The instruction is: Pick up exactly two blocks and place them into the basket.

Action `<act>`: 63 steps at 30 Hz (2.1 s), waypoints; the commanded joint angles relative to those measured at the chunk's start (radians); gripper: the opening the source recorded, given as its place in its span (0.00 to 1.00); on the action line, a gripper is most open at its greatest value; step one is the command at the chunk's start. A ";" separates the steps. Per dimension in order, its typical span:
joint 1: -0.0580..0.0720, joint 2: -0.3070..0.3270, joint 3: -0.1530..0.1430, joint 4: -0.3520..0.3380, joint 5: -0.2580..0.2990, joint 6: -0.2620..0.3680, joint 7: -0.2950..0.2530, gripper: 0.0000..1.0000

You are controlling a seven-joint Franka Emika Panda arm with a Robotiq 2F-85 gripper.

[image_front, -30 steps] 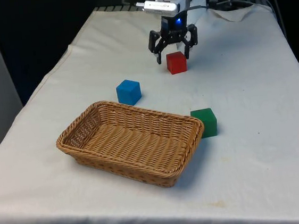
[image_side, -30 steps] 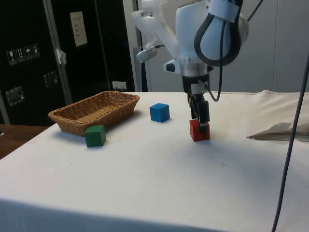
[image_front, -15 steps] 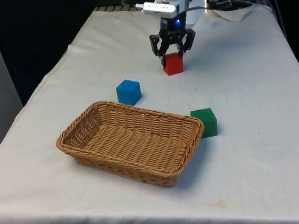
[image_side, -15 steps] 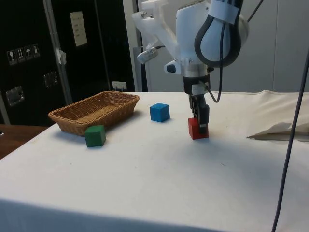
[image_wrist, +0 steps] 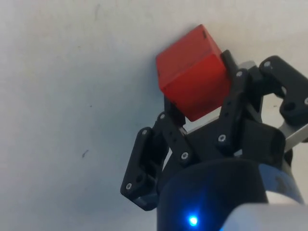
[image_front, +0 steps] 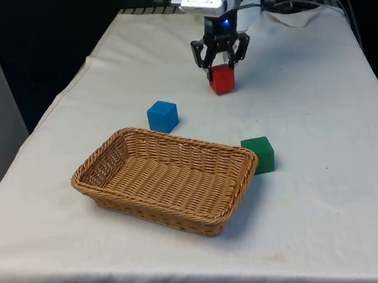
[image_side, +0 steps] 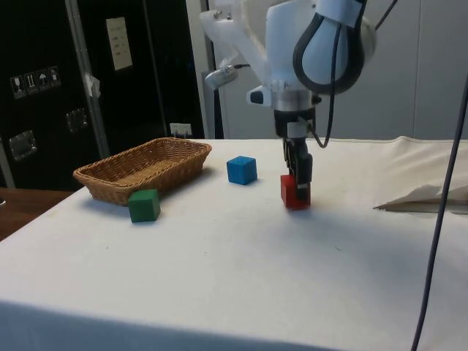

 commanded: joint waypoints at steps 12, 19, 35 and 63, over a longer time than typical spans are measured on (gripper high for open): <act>0.008 -0.052 -0.007 0.035 -0.029 -0.038 0.064 0.00; 0.009 -0.061 0.001 0.079 -0.031 -0.069 0.084 0.00; 0.009 -0.074 0.014 0.205 -0.032 -0.168 0.127 0.00; 0.010 -0.045 0.032 0.449 -0.011 -0.405 0.161 0.00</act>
